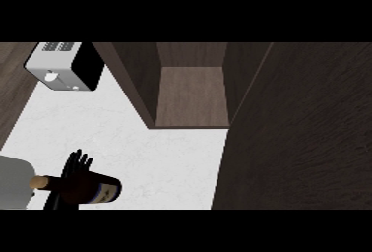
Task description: Pick up the wine, place it into the cabinet and close the cabinet
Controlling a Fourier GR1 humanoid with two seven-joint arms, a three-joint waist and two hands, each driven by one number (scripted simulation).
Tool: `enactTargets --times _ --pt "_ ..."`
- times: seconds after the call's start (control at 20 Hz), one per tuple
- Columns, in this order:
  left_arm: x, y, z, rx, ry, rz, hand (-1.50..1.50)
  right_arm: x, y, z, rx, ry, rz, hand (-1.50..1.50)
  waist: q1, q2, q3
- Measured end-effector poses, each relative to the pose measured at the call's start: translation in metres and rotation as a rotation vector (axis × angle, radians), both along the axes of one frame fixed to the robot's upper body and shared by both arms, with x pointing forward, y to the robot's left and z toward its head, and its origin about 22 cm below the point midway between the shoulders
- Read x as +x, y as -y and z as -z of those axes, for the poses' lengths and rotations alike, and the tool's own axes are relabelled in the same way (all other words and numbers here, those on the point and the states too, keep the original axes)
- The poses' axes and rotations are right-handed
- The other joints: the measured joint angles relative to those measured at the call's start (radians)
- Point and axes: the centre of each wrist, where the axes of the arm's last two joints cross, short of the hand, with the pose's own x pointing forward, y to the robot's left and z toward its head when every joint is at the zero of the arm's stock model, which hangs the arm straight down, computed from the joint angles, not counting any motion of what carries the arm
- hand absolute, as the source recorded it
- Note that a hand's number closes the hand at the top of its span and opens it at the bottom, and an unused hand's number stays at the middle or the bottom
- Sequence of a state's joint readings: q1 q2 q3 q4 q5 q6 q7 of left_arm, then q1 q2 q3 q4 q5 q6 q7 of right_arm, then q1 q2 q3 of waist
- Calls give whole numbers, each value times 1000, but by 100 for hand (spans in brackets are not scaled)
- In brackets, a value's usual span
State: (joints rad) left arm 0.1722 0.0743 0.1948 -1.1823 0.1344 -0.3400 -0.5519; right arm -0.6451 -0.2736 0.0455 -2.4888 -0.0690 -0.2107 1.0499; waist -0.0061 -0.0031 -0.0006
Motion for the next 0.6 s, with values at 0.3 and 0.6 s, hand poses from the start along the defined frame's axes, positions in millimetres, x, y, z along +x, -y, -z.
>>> enactTargets --times 0.3,0.6 --pt "4 -2 7 -53 9 15 150 -1 0 -4 -3 10 4 -150 -1 -1 0" --pt "22 6 7 5 68 98 150 2 3 -2 8 11 16 -150 -1 0 0"
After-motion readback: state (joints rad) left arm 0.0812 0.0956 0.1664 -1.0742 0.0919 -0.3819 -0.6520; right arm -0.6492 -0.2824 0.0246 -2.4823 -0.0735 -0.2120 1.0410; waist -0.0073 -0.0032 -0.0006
